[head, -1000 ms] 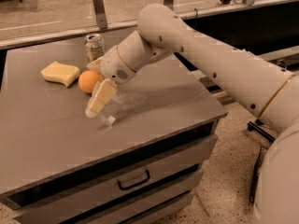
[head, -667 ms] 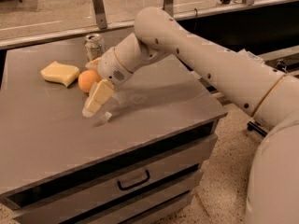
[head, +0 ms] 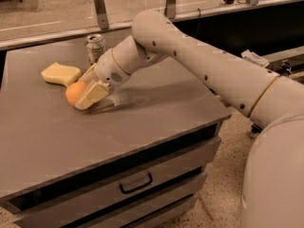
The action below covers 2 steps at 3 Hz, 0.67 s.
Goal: Pick orange
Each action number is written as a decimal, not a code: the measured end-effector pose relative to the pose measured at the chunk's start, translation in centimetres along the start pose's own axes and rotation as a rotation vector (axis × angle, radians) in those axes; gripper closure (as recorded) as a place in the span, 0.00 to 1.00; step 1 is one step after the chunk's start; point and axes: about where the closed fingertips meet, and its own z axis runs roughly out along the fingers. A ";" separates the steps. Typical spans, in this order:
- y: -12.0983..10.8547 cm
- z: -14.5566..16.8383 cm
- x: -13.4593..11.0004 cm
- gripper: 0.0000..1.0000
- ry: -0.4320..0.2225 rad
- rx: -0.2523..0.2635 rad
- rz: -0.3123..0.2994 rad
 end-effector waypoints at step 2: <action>-0.6 -1.2 -1.2 0.87 -0.063 -0.018 0.002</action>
Offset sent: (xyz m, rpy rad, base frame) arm 0.0139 -0.0141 0.0496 0.1507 0.0328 0.0444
